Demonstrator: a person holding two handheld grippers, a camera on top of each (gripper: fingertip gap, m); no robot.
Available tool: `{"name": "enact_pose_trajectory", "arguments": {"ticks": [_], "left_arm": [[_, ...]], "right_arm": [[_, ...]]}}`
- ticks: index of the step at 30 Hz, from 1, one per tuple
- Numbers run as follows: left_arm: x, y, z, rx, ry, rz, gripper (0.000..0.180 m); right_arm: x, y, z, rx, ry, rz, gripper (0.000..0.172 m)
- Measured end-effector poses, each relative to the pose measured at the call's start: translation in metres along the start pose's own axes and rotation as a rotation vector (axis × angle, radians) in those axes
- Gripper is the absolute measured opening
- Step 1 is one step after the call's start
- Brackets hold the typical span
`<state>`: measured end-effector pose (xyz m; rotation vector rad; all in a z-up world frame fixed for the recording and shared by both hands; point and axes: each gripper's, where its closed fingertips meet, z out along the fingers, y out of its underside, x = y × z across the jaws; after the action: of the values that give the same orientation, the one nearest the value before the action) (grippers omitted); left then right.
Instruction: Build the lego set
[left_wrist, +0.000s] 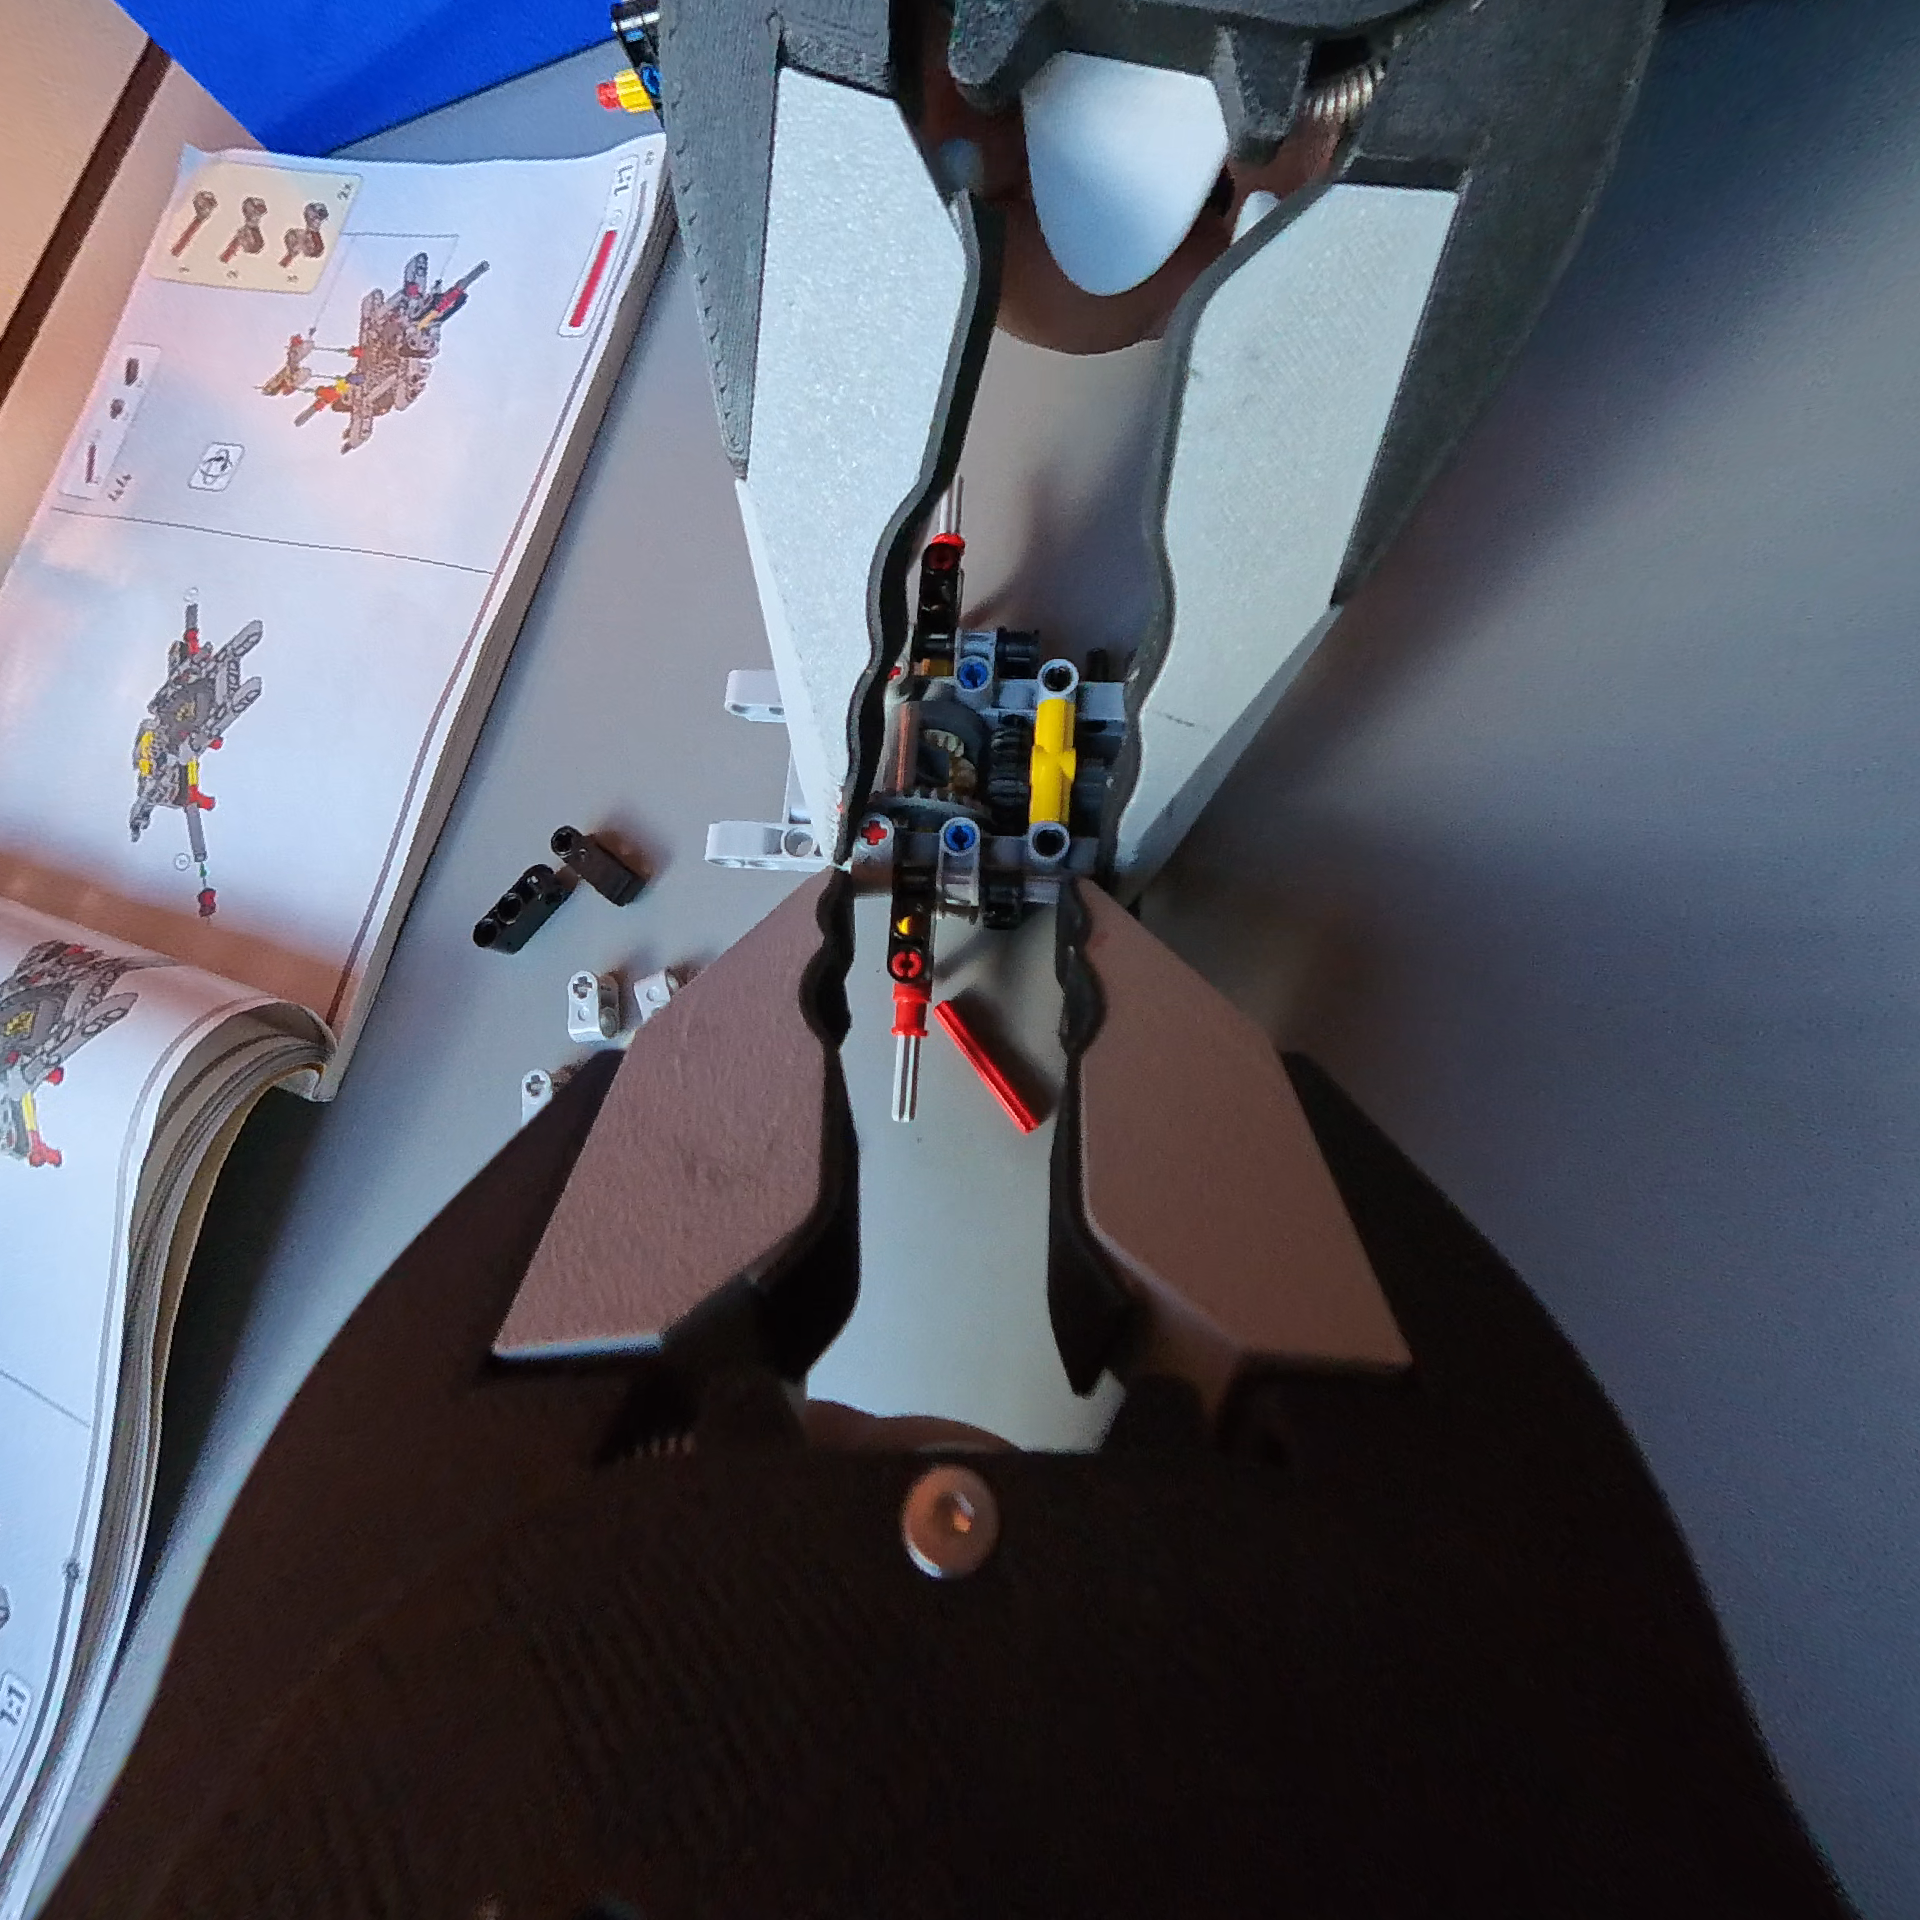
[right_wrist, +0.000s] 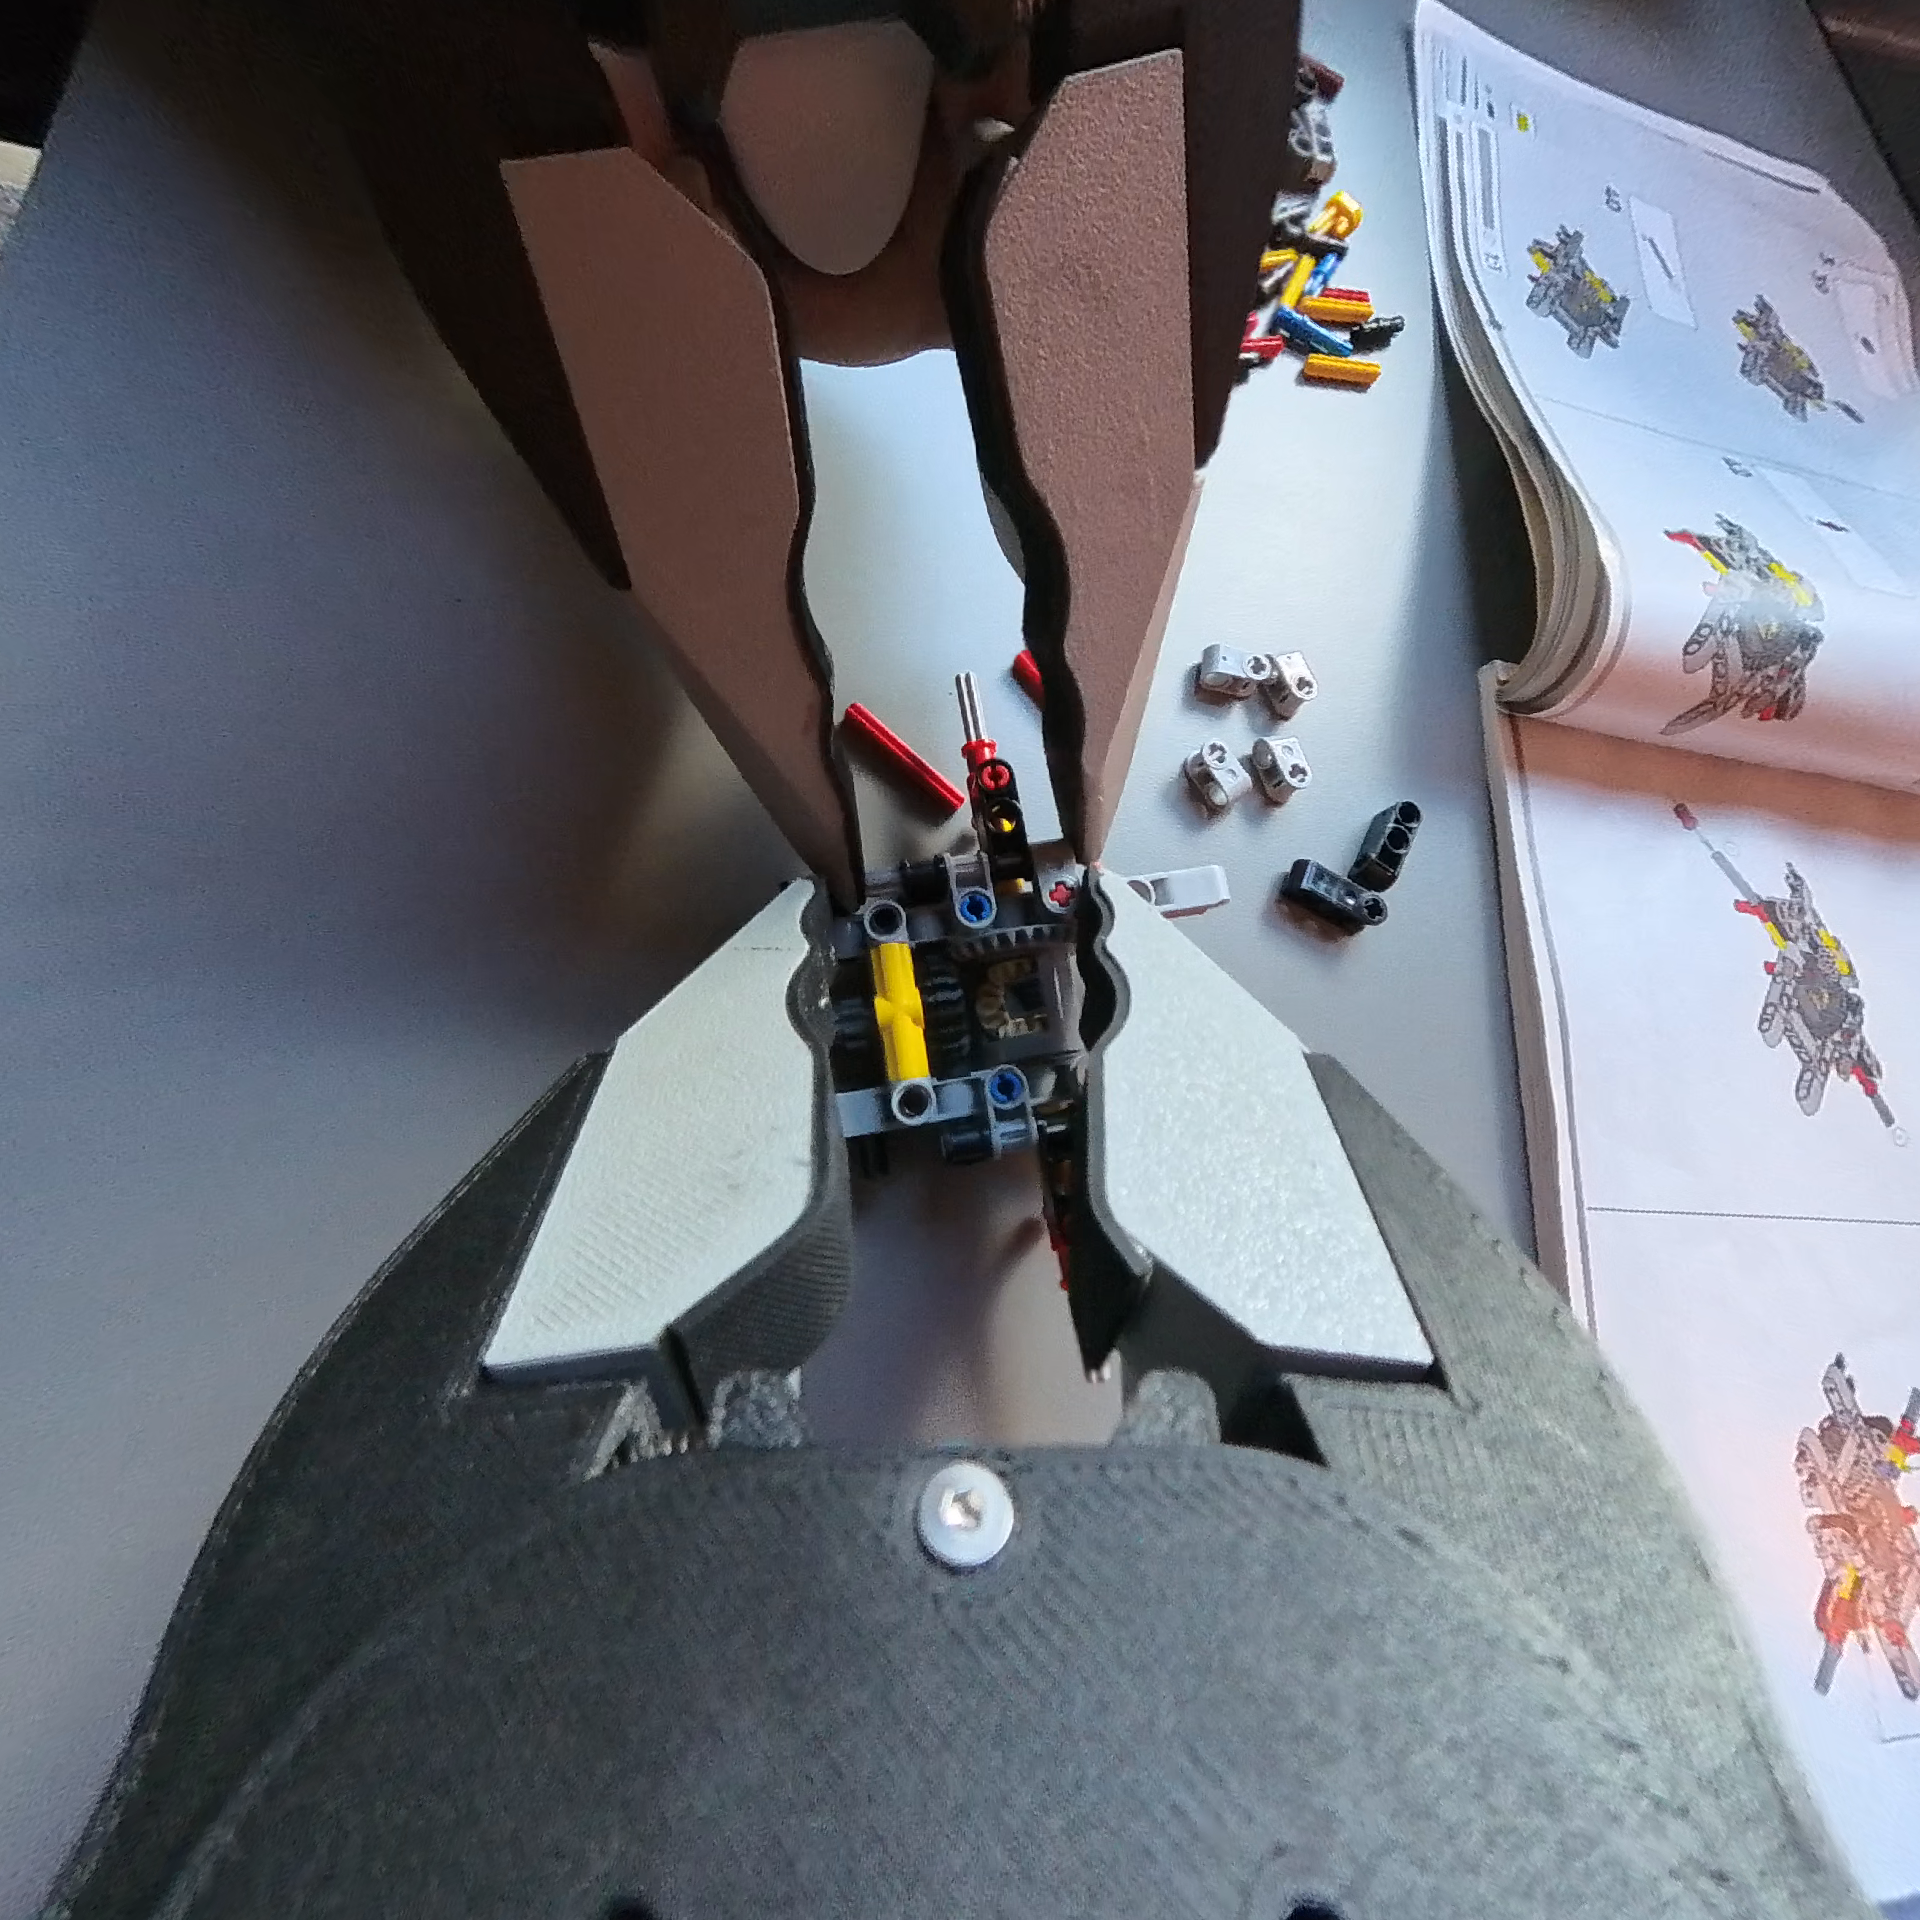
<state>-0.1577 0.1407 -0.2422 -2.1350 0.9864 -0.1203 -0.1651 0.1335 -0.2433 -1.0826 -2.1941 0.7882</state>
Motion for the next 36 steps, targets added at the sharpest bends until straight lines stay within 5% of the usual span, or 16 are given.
{"name": "enact_pose_trajectory", "arguments": {"ticks": [22, 36], "left_arm": [[-0.001, -0.0008, 0.0003, -0.013, 0.03, -0.042, 0.035], [-0.0029, -0.001, -0.0006, 0.036, -0.078, -0.003, 0.036]], "right_arm": [[0.0005, 0.002, -0.0012, -0.037, -0.028, 0.024, 0.041], [0.0027, 0.0012, -0.001, 0.01, 0.019, -0.004, 0.044]]}}
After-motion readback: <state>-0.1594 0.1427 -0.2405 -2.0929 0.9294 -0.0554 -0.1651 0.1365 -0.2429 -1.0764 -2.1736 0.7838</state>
